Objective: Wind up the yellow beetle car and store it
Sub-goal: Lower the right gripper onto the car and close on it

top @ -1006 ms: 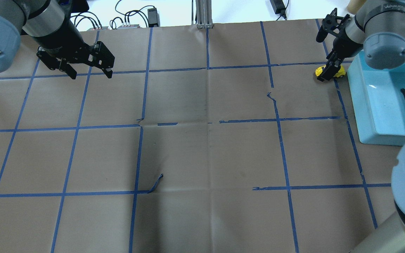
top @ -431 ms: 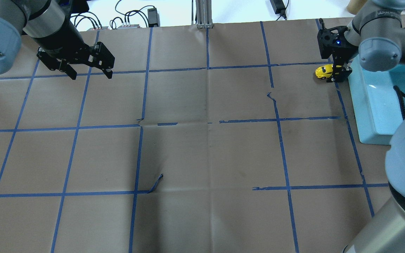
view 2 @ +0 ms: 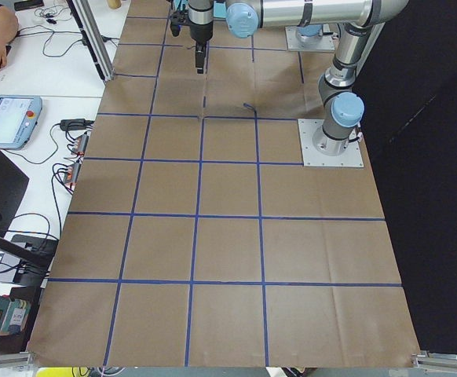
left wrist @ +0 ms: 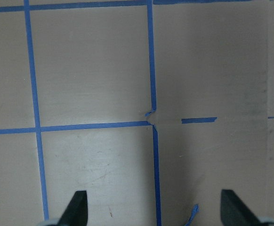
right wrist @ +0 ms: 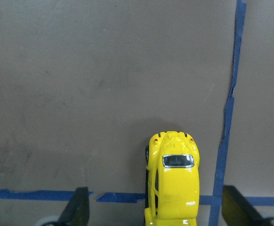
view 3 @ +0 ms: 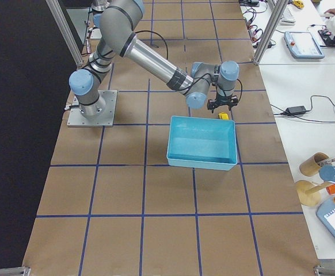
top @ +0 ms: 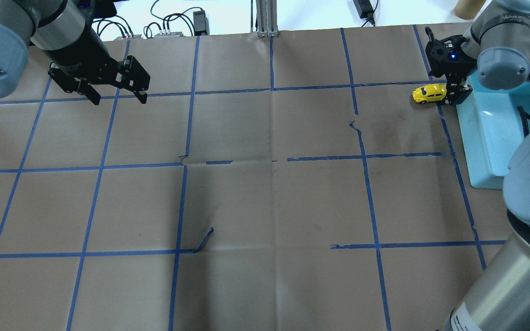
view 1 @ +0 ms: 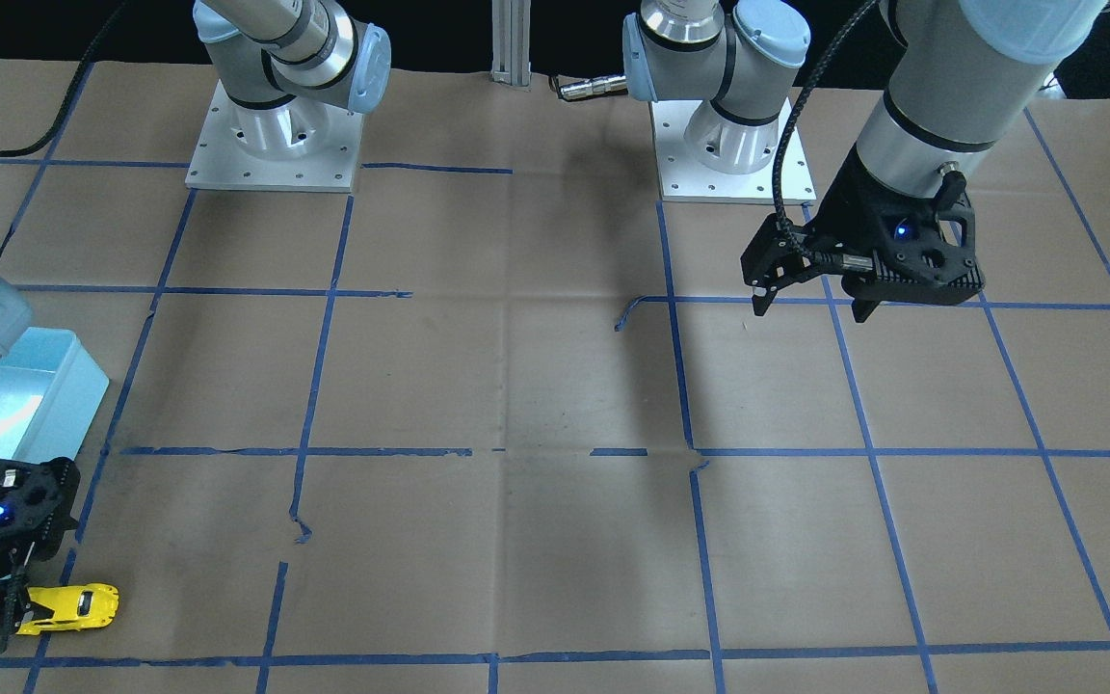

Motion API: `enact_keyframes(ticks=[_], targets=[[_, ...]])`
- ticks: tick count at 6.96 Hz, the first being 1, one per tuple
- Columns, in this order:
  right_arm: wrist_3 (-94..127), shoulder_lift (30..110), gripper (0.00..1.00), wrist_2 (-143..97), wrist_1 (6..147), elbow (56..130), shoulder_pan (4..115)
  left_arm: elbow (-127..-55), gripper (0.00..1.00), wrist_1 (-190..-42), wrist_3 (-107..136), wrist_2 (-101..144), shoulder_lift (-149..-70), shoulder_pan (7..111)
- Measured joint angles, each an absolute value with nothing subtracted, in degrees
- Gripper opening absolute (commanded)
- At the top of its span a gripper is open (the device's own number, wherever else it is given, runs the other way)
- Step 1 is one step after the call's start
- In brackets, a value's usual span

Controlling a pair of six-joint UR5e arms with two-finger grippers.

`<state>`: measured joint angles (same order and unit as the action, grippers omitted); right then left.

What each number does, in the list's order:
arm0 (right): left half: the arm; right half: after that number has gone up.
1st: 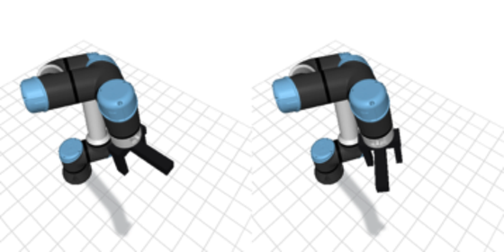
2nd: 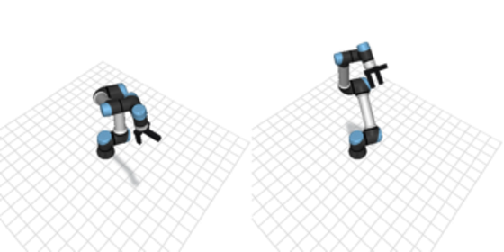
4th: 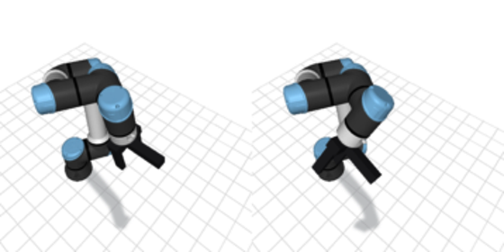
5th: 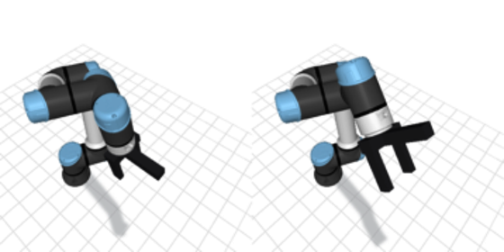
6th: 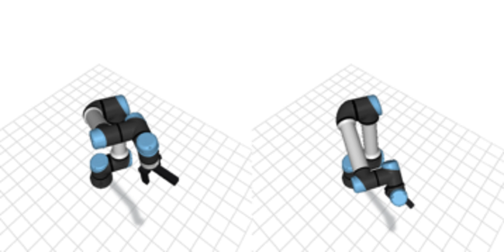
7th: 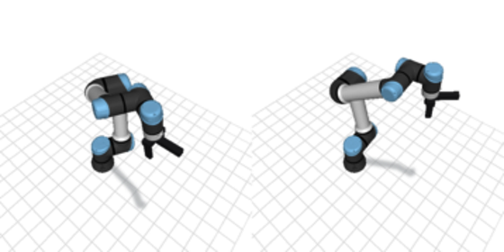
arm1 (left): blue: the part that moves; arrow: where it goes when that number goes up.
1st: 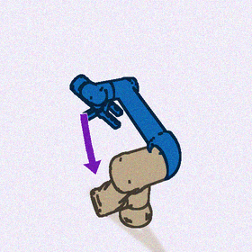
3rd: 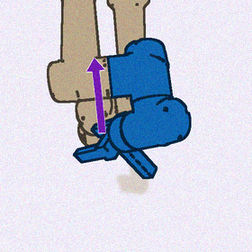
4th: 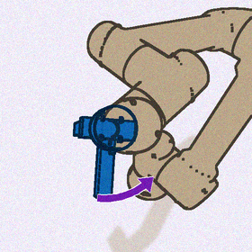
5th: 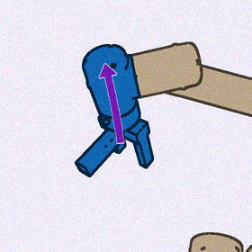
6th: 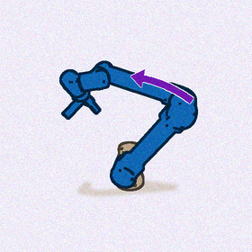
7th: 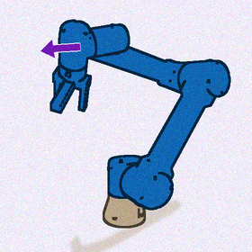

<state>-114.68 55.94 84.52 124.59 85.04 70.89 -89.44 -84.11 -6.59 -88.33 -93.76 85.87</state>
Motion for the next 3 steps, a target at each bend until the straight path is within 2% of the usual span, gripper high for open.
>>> enact_keyframes(ticks=[3], targets=[[-116.2, 52.4, 0.99, 84.7, 128.6, 83.9, 70.5, -89.5, 1.0, -84.0, -6.2, -88.3, -93.9, 85.9]])
